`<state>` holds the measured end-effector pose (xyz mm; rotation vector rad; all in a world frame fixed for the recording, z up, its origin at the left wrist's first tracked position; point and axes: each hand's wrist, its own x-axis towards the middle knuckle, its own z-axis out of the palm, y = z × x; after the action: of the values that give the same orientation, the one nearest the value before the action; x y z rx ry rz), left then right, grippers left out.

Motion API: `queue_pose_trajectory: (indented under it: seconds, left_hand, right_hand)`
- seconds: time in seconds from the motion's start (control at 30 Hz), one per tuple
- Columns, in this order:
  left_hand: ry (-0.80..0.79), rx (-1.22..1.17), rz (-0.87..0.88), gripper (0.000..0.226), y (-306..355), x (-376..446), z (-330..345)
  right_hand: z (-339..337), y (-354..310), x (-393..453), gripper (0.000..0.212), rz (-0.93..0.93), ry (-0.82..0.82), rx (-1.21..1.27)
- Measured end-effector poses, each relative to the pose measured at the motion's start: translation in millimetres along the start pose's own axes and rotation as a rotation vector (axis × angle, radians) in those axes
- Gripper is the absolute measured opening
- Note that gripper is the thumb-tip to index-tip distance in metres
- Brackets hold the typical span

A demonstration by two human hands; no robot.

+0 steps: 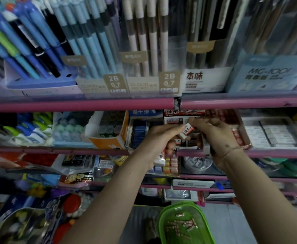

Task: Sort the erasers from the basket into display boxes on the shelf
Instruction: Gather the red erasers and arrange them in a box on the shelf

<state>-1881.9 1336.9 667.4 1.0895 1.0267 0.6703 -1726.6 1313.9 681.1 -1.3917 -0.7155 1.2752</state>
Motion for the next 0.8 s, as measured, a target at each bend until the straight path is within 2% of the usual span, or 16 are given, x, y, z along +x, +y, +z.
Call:
queue_pose_trajectory:
  seconds: [0.07, 0.13, 0.27, 0.3, 0.37, 0.43, 0.47, 0.53, 0.57, 0.6, 0.7, 0.8]
  left_hand:
    - [0.041, 0.020, 0.026, 0.015, -0.8, -0.2, -3.3]
    - [0.075, 0.100, 0.035, 0.013, 0.0, 0.7, -6.2]
    - [0.037, 0.293, 0.058, 0.006, 5.2, 5.9, -6.6]
    - [0.029, 0.365, 0.078, 0.005, 6.7, 8.9, -4.9]
    - [0.061, 0.564, 0.165, 0.009, 8.4, 19.7, -1.4]
    - [0.146, 0.949, 0.297, 0.029, 8.9, 33.1, -0.6]
    - [0.152, 1.156, 0.333, 0.039, 8.8, 39.1, -0.7]
    - [0.080, 1.428, 0.331, 0.049, 7.9, 49.4, -2.5]
    - [0.034, 1.494, 0.297, 0.051, 6.9, 53.4, -3.7]
    - [0.004, 1.522, 0.259, 0.054, 5.7, 56.4, -4.6]
    - [-0.015, 1.537, 0.227, 0.057, 2.6, 60.2, -7.0]
    - [-0.019, 1.502, 0.237, 0.058, 1.0, 59.1, -7.7]
  right_hand:
    - [-5.7, 0.7, 0.3, 0.017, 0.010, -0.024, -0.064]
    - [-15.6, -1.7, -0.7, 0.014, 0.064, -0.140, -0.081]
    - [-37.8, -10.1, 0.3, 0.021, 0.153, -0.308, -0.156]
    - [-39.9, -12.7, 0.2, 0.020, 0.142, -0.290, -0.229]
    - [-41.9, -14.3, 6.7, 0.015, 0.080, -0.145, -0.374]
    - [-41.7, -13.4, 20.5, 0.013, 0.005, 0.028, -0.449]
    - [-41.2, -11.4, 29.9, 0.017, -0.017, 0.090, -0.528]
    - [-38.7, -4.9, 48.1, 0.044, 0.000, 0.147, -0.792]
    - [-36.8, -2.0, 54.9, 0.054, 0.012, 0.140, -0.904]
    - [-34.4, 0.1, 59.8, 0.055, 0.009, 0.109, -0.996]
    - [-27.1, 4.4, 64.7, 0.041, -0.094, -0.011, -1.355]
    - [-24.4, 7.6, 64.7, 0.041, -0.210, -0.008, -1.620]
